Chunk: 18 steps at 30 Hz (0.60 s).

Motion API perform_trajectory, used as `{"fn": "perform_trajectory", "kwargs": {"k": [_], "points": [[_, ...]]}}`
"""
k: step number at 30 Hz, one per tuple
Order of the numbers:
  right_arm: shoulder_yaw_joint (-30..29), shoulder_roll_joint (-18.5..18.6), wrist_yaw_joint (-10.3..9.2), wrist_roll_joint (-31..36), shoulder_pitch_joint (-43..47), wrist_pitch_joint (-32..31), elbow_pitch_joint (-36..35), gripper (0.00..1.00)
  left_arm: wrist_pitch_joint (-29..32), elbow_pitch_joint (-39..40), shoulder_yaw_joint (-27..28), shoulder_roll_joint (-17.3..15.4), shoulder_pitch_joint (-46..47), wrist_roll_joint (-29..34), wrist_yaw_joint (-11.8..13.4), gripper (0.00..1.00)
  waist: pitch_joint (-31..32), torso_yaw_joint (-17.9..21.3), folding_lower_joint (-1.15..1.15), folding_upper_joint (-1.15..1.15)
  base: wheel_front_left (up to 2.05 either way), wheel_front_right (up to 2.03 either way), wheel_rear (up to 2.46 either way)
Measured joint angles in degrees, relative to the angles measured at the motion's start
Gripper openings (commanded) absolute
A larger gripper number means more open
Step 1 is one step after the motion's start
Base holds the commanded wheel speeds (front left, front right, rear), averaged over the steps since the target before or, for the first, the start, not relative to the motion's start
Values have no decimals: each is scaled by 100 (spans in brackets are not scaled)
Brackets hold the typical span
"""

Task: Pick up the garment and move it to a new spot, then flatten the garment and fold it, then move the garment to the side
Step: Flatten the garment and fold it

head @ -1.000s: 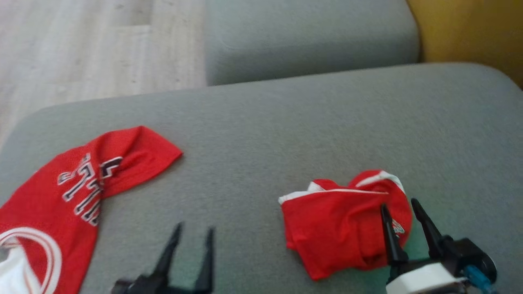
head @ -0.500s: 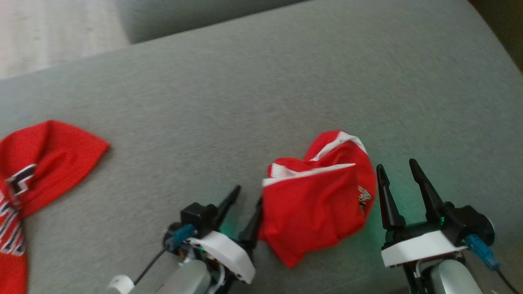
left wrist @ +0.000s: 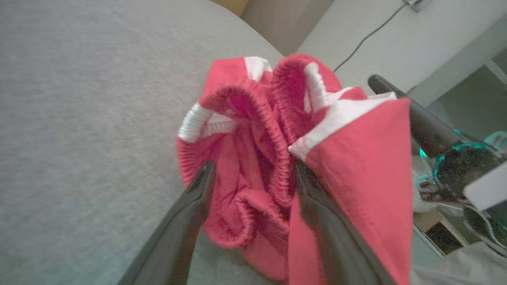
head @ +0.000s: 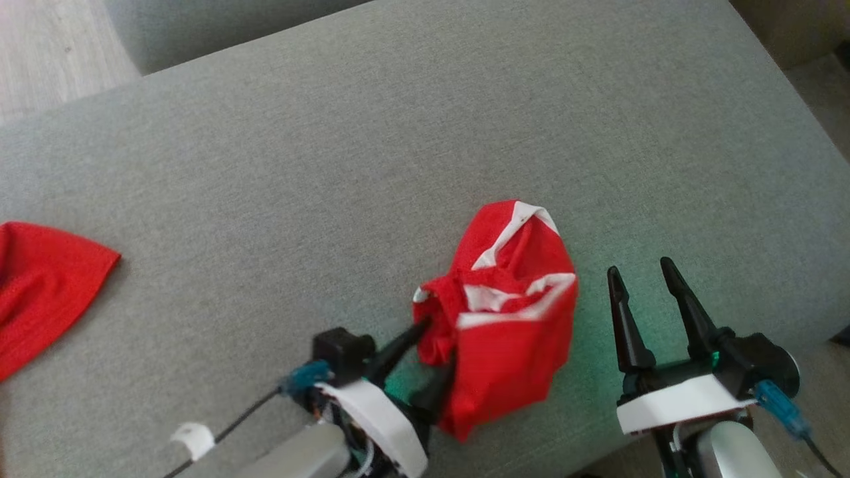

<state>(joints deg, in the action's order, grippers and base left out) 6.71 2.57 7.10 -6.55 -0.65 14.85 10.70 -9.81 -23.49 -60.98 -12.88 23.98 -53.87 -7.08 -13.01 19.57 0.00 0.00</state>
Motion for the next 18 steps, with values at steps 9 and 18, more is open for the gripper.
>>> {"fn": "perform_trajectory", "kwargs": {"k": [9, 18], "points": [[51, -1, 0, 0, -10, 0, -47, 100, -227, -405, -849, 68, 648, 310, -7, 100, -170, 26, 0, 0, 0, 0, 0], [138, -1, 0, -1, -216, 0, -73, 100, -426, -913, -1090, 397, 1237, 502, -7, 0, -350, 75, 0, 0, 0, 0, 0]]}}
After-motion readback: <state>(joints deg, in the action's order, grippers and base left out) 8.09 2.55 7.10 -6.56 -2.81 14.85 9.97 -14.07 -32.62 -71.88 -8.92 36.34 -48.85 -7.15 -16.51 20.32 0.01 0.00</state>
